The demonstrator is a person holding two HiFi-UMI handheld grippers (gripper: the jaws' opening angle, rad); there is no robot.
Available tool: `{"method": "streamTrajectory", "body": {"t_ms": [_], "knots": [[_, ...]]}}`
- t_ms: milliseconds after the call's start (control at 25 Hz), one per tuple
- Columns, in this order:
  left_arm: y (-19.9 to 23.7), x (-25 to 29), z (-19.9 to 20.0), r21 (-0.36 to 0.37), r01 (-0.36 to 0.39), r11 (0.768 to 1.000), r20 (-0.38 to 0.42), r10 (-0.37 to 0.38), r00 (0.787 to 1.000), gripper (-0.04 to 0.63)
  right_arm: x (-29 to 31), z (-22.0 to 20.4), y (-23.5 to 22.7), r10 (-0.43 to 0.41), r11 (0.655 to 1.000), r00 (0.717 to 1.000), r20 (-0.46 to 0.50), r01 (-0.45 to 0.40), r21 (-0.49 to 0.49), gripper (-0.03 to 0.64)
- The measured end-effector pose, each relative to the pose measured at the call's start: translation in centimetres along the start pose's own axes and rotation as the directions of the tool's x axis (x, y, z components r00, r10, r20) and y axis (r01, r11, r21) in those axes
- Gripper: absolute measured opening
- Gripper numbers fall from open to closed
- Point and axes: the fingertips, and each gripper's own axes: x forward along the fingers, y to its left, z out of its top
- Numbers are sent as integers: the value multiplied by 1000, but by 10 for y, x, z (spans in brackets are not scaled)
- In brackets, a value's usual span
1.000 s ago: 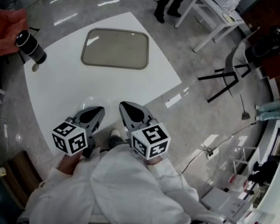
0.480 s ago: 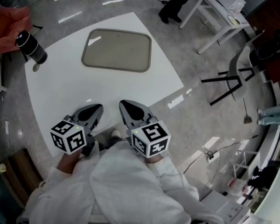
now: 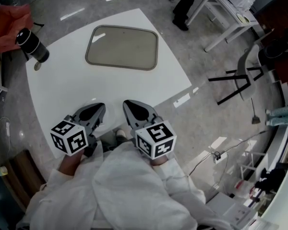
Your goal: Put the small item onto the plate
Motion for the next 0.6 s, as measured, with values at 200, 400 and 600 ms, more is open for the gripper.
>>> {"method": "streamTrajectory", "body": {"t_ms": [200, 400, 600], "knots": [[2, -3, -4, 6, 26, 1000, -29, -26, 999, 11, 6, -4, 3, -17, 1000, 1000, -12, 17, 18, 15], [5, -12, -6, -9, 43, 999, -52, -43, 998, 11, 9, -10, 19, -14, 1000, 999, -38, 15, 27, 15], [23, -21, -8, -33, 25, 999, -69, -27, 997, 11, 16, -20, 26, -29, 998, 997, -66, 33, 53, 15]]}}
